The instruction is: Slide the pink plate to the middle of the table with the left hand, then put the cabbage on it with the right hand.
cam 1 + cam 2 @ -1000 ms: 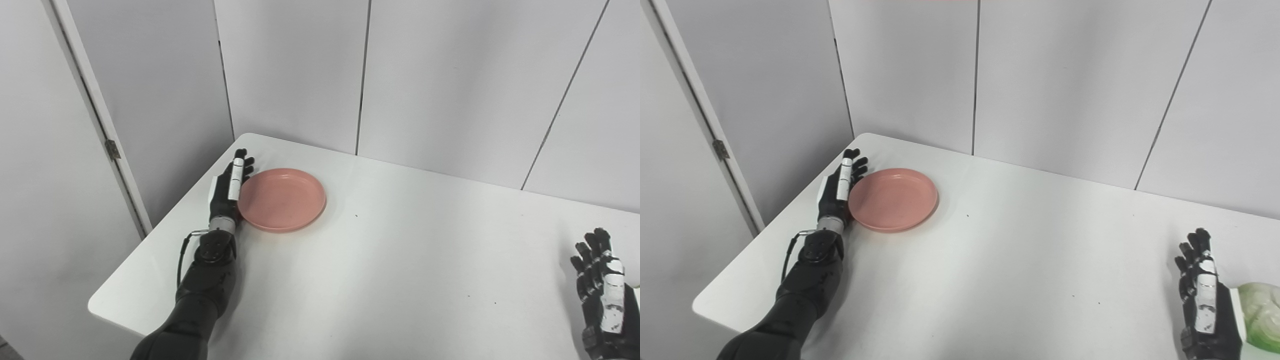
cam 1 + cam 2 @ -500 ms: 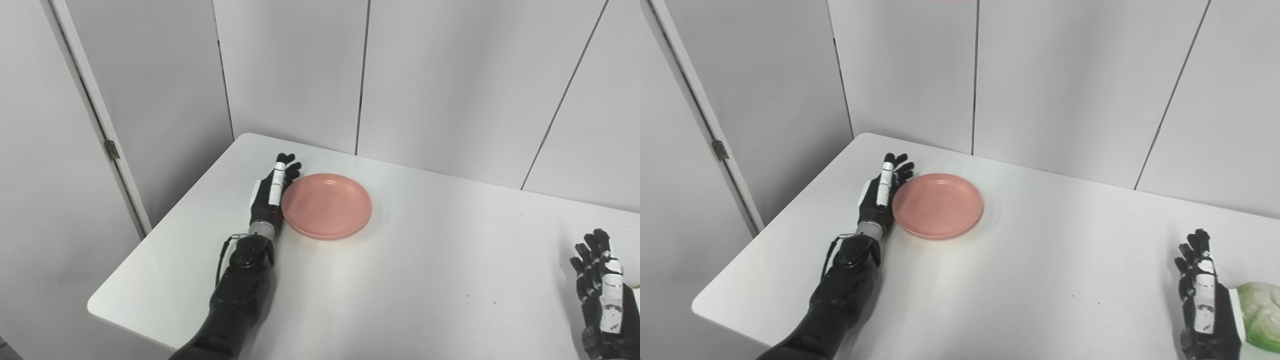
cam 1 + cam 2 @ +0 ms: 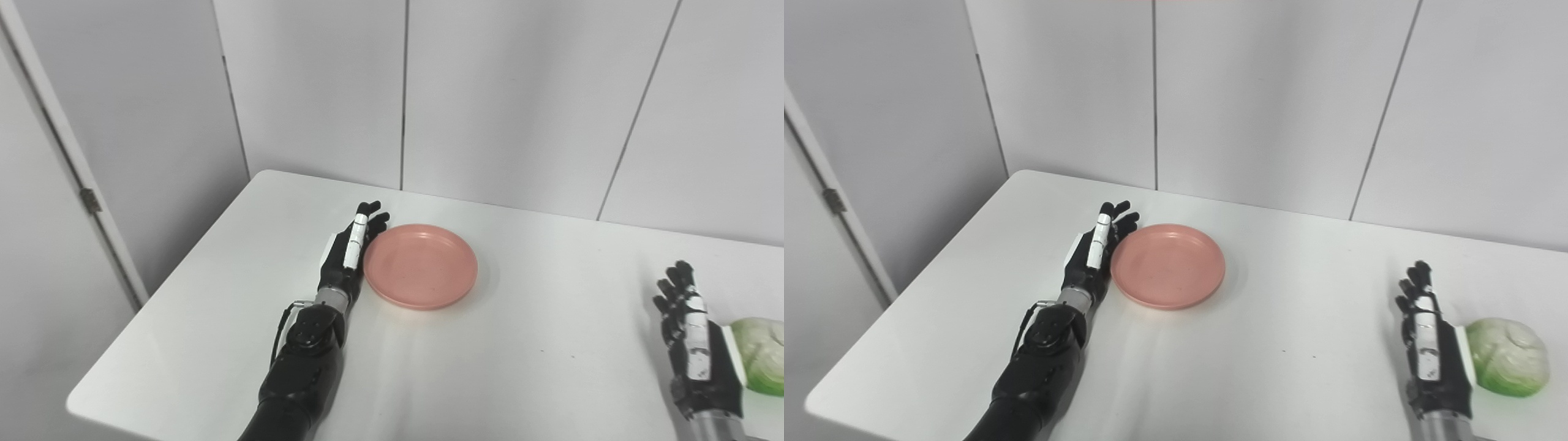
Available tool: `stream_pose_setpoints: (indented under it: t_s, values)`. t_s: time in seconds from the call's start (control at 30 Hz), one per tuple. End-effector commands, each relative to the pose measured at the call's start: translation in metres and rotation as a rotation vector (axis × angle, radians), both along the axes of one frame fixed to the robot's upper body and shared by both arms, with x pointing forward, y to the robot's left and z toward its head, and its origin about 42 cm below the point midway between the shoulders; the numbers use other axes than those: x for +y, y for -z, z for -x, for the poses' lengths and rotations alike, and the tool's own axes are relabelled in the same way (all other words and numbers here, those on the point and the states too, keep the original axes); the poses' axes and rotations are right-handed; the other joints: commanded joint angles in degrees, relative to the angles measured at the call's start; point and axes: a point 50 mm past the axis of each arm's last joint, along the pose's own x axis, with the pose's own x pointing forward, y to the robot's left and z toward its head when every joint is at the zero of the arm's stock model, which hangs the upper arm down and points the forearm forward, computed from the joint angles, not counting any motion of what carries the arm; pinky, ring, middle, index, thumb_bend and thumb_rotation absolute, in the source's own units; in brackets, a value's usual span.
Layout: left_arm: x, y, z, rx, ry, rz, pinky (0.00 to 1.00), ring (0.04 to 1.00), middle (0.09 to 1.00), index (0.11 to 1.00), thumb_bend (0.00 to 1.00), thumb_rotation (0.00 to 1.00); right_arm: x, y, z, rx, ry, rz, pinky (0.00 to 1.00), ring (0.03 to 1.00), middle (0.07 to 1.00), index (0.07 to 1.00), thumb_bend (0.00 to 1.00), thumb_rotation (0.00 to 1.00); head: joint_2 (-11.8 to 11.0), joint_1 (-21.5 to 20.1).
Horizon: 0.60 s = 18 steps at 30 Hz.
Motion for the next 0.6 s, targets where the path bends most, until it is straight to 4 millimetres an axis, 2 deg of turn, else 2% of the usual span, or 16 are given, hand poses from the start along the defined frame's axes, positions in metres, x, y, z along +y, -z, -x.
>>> stream_pose_setpoints:
  t_s: [0.0,0.23,0.4,0.57]
  values:
    - [-0.019,-0.011,-0.001,-0.026,0.064,0.01,0.94,0.884,0.851,0.859,0.77,1.0,0.01,-0.005,0.001,-0.02,-0.006,-0.005,1.0,1.0,1.0,1.0,0.71,1.0,0.1,0.0]
    - [-0.045,-0.004,0.011,-0.003,0.144,0.014,0.93,0.877,0.851,0.855,0.75,1.0,0.023,-0.01,0.003,-0.018,-0.007,0.005,1.0,1.0,1.0,1.0,0.71,1.0,1.5,-5.5]
    - [-0.054,-0.001,0.016,0.004,0.199,0.03,0.96,0.899,0.87,0.874,0.75,1.0,0.031,-0.013,0.003,-0.011,-0.008,0.013,1.0,1.0,1.0,1.0,0.71,1.0,2.5,-9.8]
    - [-0.063,0.0,0.021,0.018,0.228,0.05,0.96,0.897,0.864,0.864,0.75,1.0,0.041,-0.017,0.003,-0.027,-0.015,0.013,1.0,1.0,1.0,1.0,0.7,1.0,3.1,-13.4]
